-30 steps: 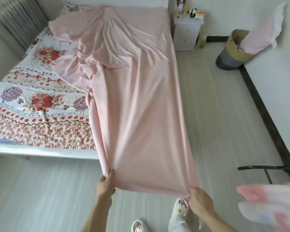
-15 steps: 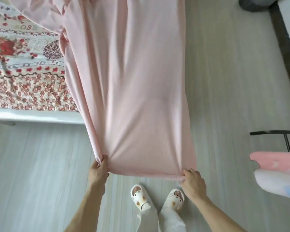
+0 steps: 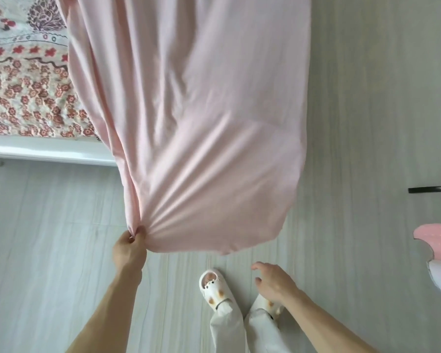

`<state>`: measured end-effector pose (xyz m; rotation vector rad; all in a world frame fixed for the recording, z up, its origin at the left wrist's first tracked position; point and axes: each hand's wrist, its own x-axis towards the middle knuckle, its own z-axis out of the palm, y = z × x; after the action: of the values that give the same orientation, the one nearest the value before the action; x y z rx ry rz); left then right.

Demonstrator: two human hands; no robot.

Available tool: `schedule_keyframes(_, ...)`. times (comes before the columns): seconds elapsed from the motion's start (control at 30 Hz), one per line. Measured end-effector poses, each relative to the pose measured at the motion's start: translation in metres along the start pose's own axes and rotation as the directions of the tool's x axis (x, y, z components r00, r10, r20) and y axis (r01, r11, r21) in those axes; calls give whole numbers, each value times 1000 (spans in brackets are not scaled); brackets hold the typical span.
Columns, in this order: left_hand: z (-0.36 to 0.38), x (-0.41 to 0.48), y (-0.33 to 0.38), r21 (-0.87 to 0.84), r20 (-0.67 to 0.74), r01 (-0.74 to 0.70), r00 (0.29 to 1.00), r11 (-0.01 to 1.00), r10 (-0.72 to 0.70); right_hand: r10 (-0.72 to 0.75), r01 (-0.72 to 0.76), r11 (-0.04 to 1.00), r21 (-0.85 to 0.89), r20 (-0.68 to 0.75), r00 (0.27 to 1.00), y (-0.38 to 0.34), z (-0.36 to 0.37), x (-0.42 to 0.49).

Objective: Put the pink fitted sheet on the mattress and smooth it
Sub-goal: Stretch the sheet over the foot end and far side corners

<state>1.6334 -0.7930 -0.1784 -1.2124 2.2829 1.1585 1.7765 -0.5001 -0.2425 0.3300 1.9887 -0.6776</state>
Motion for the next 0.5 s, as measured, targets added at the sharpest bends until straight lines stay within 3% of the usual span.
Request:
schedule_keyframes(0.07, -7, 9, 6, 28, 8, 46, 999, 999, -47, 10, -10, 1000, 5, -56, 998, -14, -14, 5)
schedule_keyframes(0.13, -12, 14, 17, 52, 116, 100, 988, 994, -106, -3, 6, 1000, 17, -132, 991, -30, -33, 6)
schedule_keyframes(0.23, -17, 14, 54, 57, 207, 148, 966, 987, -157, -97, 106, 994, 15, -281, 955, -71, -80, -2)
schedule_keyframes(0.33, -24, 12, 106, 50, 236, 96, 966, 994, -105, -221, 228, 973, -41, -467, 856, -120, -129, -19)
schedule_keyframes(0.5, -48, 29, 216, -43, 205, -68, 976, 997, 75, -326, 327, 938, -114, -608, 724, -209, -214, -34)
